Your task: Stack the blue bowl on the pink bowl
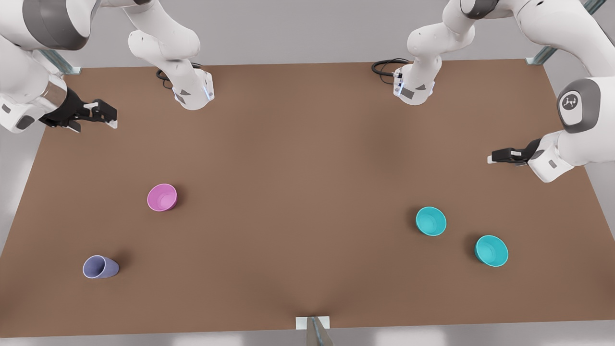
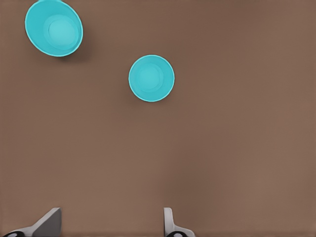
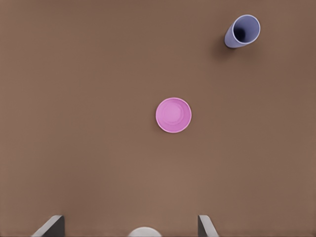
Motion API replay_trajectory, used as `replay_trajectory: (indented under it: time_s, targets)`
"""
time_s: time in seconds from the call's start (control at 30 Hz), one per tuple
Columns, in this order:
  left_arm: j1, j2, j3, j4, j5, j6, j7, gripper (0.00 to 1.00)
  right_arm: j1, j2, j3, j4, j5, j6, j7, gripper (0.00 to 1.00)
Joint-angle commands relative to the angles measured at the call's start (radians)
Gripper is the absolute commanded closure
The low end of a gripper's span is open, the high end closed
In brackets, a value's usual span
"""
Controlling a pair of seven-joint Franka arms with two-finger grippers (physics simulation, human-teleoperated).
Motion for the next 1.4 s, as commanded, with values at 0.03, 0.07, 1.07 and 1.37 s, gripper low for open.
replay_trajectory:
  time_s: [0.03, 0.07, 1.07, 1.37]
  targets:
    - [0.0, 0.0, 0.0, 0.001, 0.0, -0.002, 0.017, 0.0, 0.004, 0.014, -0.002, -0.015, -0.01, 0.0, -0.067, 0.0]
    - [0.001, 0.0, 0.0, 0.001, 0.0, 0.0, 0.017, 0.0, 0.004, 0.115, -0.006, -0.04, -0.05, -0.015, -0.059, 0.0]
    - [0.003, 0.003, 0.0, 0.006, 0.001, -0.1, 0.014, 0.0, -0.224, 0.487, 0.0, -0.739, 0.086, 1.095, -0.182, 0.76]
    - [0.0, -0.004, -0.027, 0.027, -0.001, -0.132, 0.012, 0.0, -0.14, 0.393, 0.086, -0.712, 0.198, 0.917, -0.061, 0.79]
